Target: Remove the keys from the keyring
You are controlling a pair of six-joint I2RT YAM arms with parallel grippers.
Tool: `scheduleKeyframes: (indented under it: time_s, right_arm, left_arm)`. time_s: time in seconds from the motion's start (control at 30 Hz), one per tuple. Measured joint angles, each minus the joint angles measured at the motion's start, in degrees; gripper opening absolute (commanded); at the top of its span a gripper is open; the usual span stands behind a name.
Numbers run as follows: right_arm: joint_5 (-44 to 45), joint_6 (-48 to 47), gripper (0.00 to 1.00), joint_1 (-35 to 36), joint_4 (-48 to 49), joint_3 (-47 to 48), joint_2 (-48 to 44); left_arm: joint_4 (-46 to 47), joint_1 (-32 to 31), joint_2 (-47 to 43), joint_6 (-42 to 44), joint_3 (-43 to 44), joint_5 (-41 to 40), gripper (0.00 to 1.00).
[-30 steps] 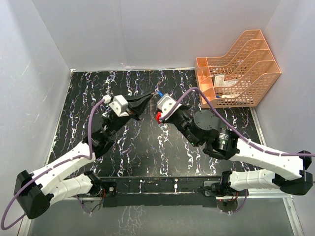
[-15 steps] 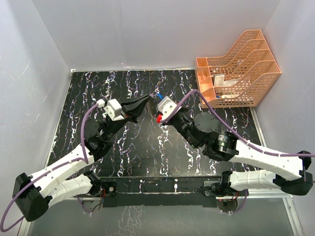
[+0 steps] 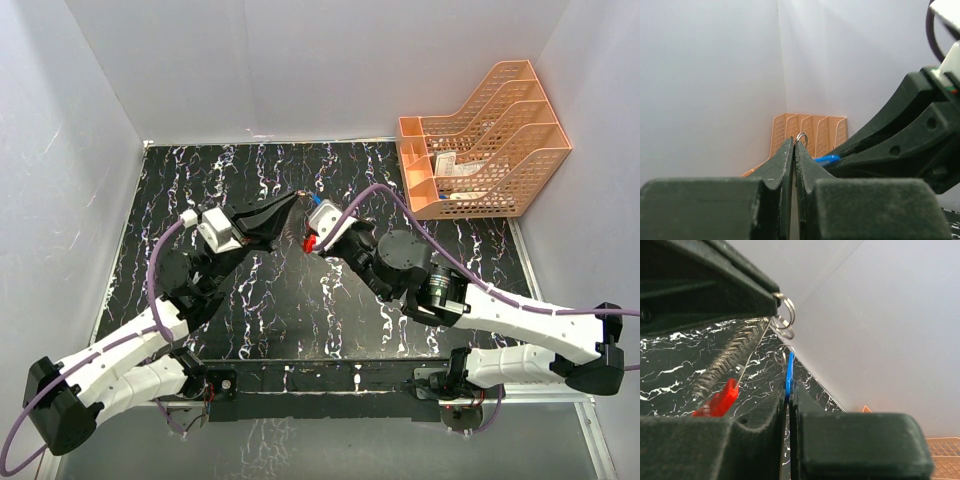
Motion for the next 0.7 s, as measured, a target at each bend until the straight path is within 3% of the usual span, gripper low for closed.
scheduleKeyframes:
  time_s: [0.27, 0.53, 0.7]
  right_arm:
    - [0.90, 0.31, 0.00, -0.17, -0.98, -0.09, 0.81]
    - [6.27, -0.11, 0.00, -0.79, 0.31, -0.09, 0.68]
    - [3.69, 3.78, 0.00, -8.74, -0.37, -0.02, -0.20]
  left_arm:
    - [0.15, 0.00, -1.81, 1.14, -0.22, -1.42, 0.00]
    - [-9.22, 0.00, -4.90, 5.90, -0.26, -9.62, 0.00]
    - [-17.16, 0.00, -5.31, 9.44, -0.26, -17.94, 0.00]
